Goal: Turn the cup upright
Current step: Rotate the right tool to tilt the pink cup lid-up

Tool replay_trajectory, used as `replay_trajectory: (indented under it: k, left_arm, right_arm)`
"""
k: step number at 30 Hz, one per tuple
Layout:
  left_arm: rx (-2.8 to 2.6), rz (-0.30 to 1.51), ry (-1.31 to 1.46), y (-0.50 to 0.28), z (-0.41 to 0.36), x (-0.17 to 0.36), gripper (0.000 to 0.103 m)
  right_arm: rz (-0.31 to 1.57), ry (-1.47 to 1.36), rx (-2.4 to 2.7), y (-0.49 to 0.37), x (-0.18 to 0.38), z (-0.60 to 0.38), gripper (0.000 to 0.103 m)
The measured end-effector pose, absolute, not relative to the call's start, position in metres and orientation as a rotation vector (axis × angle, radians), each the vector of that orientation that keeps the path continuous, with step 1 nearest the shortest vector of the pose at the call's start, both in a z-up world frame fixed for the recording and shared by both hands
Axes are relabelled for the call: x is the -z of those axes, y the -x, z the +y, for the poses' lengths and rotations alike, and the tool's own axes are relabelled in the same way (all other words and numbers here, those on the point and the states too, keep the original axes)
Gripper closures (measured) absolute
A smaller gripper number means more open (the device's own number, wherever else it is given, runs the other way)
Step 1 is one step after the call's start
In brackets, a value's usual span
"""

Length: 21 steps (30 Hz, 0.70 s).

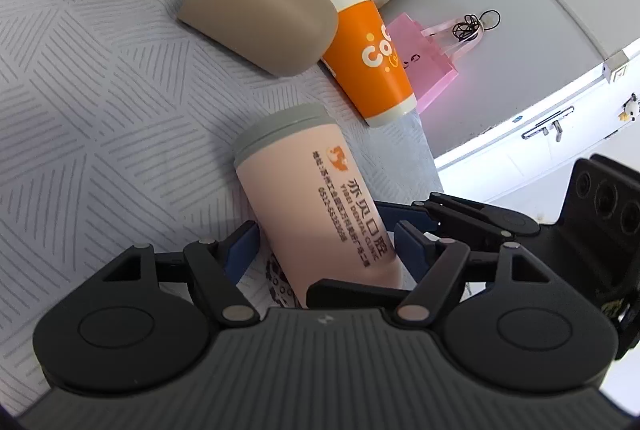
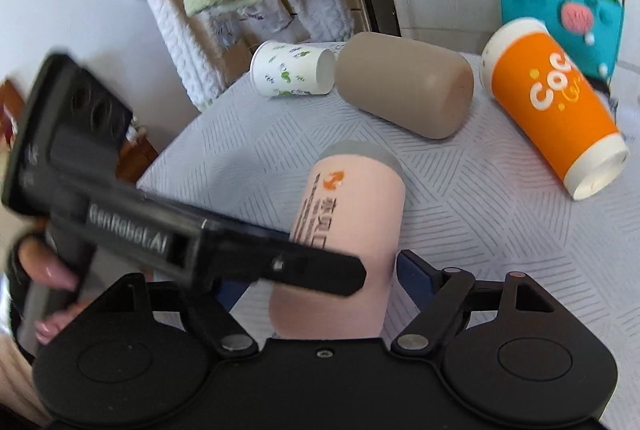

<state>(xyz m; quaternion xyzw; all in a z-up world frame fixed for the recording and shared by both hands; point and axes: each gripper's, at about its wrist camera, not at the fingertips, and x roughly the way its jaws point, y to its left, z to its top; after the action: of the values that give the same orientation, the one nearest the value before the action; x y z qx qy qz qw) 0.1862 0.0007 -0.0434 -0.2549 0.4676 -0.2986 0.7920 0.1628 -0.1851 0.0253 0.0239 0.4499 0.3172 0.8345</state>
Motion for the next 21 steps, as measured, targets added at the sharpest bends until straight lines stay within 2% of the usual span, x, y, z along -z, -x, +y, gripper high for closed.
replay_trajectory:
  k: [3,6,14,21]
  left_arm:
    - [0.632,0.989,0.521,-0.188,0.001,0.04,0.028]
    - [0.611,0.935,0.46,-0.185,-0.002,0.036,0.029]
    - [0.604,0.756,0.25,-0.16,-0.015,0.012,0.034]
    - [0.546,0.643,0.115,-0.146,-0.024,-0.005,0.037]
  right_arm:
    - [0.968,-0.065,-0.68,-0.168,-0.023,-0.185,0.02]
    - [0.956,-0.044,-0.685,-0.168,-0.022,-0.182,0.031]
    - [0.751,0.094,-0.687,-0.139,-0.029,-0.18,0.032]
    - [0.603,0.088,-0.692,-0.132,-0.024,-0.188,0.032]
